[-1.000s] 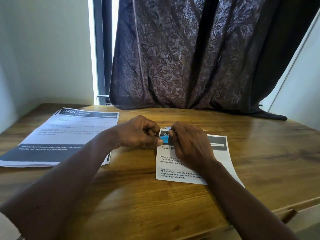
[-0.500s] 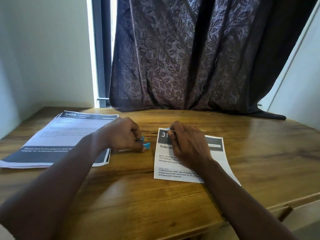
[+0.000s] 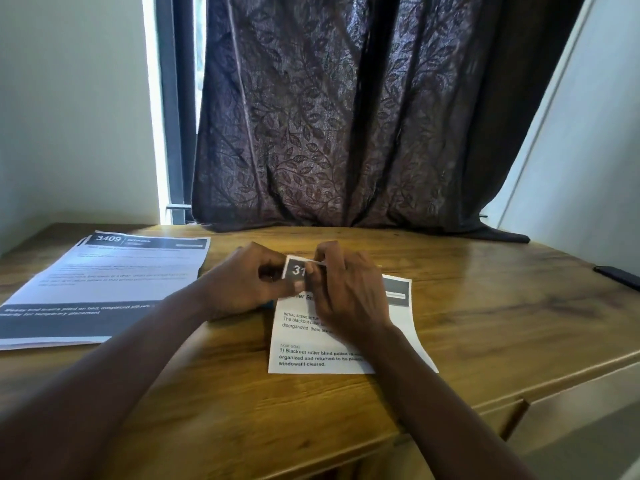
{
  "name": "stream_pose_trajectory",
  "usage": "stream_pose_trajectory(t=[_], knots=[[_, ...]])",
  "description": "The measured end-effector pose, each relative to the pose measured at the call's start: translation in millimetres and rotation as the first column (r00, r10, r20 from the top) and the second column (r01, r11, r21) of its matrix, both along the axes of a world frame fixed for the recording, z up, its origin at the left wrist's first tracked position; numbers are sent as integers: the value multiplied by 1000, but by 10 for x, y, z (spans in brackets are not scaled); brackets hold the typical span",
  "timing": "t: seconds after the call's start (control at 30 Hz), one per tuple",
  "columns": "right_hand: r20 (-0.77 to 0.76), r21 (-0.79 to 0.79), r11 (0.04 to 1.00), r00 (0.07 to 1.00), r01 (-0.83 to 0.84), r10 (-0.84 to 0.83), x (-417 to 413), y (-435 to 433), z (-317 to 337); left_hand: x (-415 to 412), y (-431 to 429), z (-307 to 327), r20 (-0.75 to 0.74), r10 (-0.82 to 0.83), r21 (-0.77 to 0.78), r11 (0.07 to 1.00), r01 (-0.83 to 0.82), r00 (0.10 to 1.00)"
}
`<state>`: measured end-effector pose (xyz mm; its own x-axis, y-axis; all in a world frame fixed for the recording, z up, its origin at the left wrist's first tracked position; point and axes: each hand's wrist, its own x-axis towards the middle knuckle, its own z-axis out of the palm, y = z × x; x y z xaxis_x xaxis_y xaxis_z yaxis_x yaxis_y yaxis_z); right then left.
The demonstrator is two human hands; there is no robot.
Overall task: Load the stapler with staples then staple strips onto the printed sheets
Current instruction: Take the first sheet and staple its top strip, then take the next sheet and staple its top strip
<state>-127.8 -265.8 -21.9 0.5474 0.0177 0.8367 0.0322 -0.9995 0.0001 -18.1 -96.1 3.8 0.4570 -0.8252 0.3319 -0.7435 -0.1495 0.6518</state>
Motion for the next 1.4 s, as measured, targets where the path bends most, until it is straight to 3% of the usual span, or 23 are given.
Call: stream_pose_trajectory(t=[0.13, 0.2, 0.27, 0.33, 0.4, 0.47, 0.57, 0.63, 0.7, 0.8, 0.93, 1.1, 1.23, 1.4], knots=[[126, 42, 985, 977, 170, -174, -128, -21, 68, -47, 11, -61, -188, 5, -164, 986, -37, 982], [197, 196, 939, 927, 282, -319, -236, -86, 105, -56, 34, -58, -243, 0, -273, 959, -69, 970], [117, 441, 834, 900, 333, -421, -324, -234, 115, -31, 29, -38, -277, 28, -345, 930, -126, 961], [-26, 680, 684, 941, 265, -339, -365, -442, 98, -17, 1, -31, -326, 47, -397, 900, -181, 944], [-12, 824, 559, 989, 91, -145, -366, -605, 134, -20, -38, -36, -345, 71, -416, 882, -221, 936], [7, 873, 487, 998, 25, -63, -336, -655, 216, -18, -81, -48, -348, 102, -403, 881, -247, 932], [11, 850, 522, 986, 78, -167, -195, -769, 353, 27, -63, -68, -283, 129, -314, 924, -219, 950], [22, 854, 510, 970, 109, -243, -77, -955, 465, 75, -13, -111, -42, 241, -50, 969, -243, 970], [5, 863, 483, 955, 146, -297, 42, -1197, 558, 121, 20, -177, 242, 283, 299, 888, -349, 928], [-27, 897, 409, 945, 166, -325, 222, -1559, 597, 166, -7, -222, 354, 216, 518, 765, -383, 910], [-95, 897, 372, 925, 240, -368, 477, -1899, 497, 194, -45, -219, 433, 169, 580, 700, -417, 886], [-290, 795, 449, 906, 407, -307, 760, -2137, 249, 233, -78, -249, 469, 132, 600, 678, -424, 873], [-443, 613, 584, 843, 532, -303, 953, -2205, 47, 267, -101, -256, 465, 126, 607, 675, -420, 876], [-525, 265, 700, 708, 664, -473, 1077, -2203, -114, 282, -91, -260, 434, 126, 606, 692, -392, 892]])
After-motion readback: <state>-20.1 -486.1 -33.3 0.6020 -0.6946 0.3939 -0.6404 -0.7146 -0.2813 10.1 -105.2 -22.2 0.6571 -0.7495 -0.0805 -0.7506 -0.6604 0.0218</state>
